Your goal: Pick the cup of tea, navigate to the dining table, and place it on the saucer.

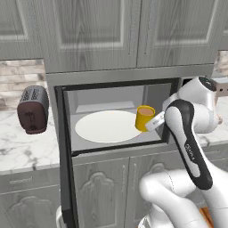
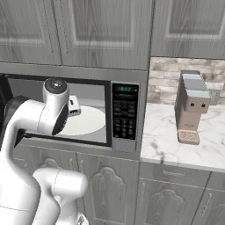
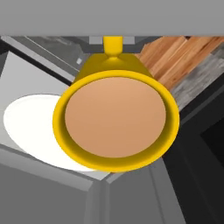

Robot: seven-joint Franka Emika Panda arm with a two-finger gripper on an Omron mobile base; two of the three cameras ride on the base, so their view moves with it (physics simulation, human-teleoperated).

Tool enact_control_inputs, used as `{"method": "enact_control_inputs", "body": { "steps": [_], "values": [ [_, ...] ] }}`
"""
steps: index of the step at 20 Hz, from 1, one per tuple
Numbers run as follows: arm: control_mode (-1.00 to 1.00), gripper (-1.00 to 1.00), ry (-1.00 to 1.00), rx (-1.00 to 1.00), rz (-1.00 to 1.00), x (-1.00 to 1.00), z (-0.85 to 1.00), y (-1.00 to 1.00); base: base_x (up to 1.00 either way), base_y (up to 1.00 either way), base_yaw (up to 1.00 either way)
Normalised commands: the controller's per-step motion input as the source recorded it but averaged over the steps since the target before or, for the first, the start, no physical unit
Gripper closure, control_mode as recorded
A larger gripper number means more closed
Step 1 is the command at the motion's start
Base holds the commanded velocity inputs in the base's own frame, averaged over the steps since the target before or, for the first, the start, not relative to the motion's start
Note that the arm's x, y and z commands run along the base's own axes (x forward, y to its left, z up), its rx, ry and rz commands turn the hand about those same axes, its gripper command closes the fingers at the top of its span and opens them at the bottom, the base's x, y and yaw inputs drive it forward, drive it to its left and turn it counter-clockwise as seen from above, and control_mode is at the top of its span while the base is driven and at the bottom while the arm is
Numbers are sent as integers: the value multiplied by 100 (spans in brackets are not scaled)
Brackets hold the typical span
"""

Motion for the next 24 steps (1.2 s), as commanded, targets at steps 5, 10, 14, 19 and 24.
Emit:
{"method": "enact_control_inputs", "body": {
  "steps": [5,10,14,19,24],
  "values": [
    [-100,100,0,-11,-1,-39,19,-1,0,0,0],
    [-100,100,-1,-3,-1,-12,3,-5,0,0,0],
    [100,100,0,0,0,0,0,0,0,0,0],
    [100,100,0,0,0,0,0,0,-60,-13,-7],
    [100,100,0,0,0,0,0,0,-70,-72,-32]
  ]
}}
